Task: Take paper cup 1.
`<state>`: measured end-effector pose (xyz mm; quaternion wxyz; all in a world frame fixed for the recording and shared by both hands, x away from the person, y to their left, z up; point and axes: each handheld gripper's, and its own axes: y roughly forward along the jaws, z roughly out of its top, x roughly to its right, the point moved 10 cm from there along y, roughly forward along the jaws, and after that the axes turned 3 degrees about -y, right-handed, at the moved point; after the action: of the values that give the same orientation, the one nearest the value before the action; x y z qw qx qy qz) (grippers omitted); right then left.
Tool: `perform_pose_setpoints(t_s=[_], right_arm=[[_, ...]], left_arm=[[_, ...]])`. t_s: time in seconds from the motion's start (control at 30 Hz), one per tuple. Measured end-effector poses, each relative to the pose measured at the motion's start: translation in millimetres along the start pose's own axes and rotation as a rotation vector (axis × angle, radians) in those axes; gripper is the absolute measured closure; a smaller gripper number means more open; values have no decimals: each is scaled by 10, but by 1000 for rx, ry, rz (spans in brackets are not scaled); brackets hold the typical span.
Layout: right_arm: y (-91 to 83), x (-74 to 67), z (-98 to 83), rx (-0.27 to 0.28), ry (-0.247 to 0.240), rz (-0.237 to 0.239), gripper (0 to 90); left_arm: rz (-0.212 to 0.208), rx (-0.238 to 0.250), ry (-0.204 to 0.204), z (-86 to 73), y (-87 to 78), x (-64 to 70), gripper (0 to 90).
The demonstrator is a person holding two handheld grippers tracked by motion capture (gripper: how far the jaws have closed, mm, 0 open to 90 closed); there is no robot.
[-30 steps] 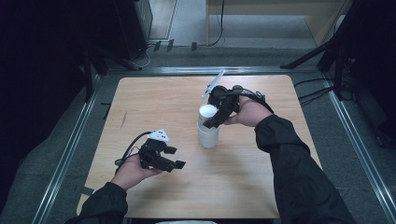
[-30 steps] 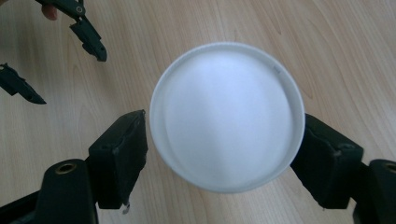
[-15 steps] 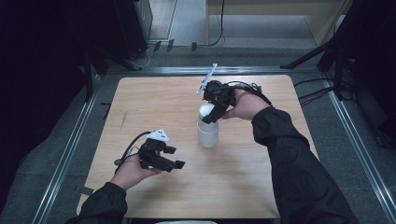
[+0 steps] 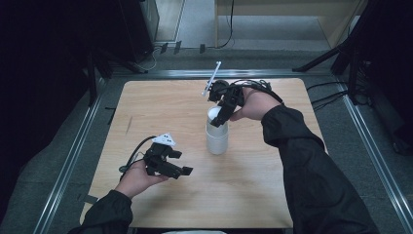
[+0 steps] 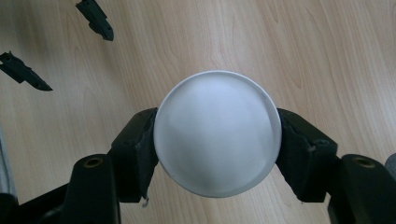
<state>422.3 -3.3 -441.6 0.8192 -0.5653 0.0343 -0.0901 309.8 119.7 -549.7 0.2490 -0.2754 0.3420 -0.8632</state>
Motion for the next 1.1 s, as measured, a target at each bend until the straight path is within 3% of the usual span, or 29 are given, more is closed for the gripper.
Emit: perform_pose_setpoints(t_s=[0.33, 0.7, 0.83, 1.1], right_arm=[[-181, -12, 72, 15, 21, 4, 351], [-508, -51, 208, 63, 35, -19, 353], [-684, -104, 238, 72, 48, -25, 353], [-986, -298, 203, 113, 27, -8, 353]], left_arm=[[-26, 17, 25, 37, -27, 48, 131], [-46, 52, 37, 147, -44, 42, 133], [-57, 52, 49, 183, -24, 37, 133], [-71, 59, 64, 274, 8, 36, 133]])
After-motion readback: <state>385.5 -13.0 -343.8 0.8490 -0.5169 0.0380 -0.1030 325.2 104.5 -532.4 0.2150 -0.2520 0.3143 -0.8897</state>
